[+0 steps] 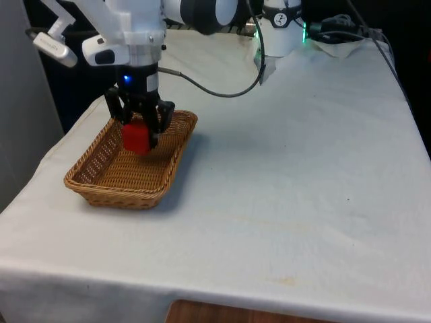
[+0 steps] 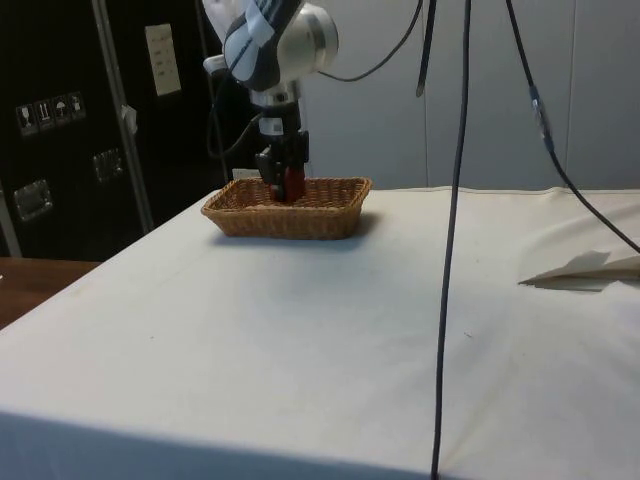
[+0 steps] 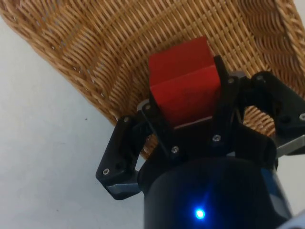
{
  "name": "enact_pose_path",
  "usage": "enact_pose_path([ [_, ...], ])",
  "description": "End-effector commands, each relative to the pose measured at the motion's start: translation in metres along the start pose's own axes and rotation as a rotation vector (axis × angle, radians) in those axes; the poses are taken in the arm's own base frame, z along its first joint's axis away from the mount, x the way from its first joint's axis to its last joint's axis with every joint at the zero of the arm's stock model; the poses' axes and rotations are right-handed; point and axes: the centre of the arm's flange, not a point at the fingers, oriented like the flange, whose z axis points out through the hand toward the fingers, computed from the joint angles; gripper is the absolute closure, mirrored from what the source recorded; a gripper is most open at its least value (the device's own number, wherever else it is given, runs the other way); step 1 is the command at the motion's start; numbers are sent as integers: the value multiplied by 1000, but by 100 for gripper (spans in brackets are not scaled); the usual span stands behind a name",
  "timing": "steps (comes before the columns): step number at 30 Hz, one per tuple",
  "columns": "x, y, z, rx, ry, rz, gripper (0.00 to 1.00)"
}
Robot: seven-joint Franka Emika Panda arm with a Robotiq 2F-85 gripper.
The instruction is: Pick up the cube and place it into the basket.
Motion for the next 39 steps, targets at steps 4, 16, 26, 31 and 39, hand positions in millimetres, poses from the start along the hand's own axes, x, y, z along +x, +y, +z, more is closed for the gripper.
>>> enact_pose_path([
  [4,0,-1,4,2,0,3,99],
  [16,1,-6,29,11,11,13,99],
  [26,0,-6,33,5,3,15,99],
  [31,-1,-6,36,3,-2,15,99],
  [39,-1,-5,36,0,-5,16,99],
])
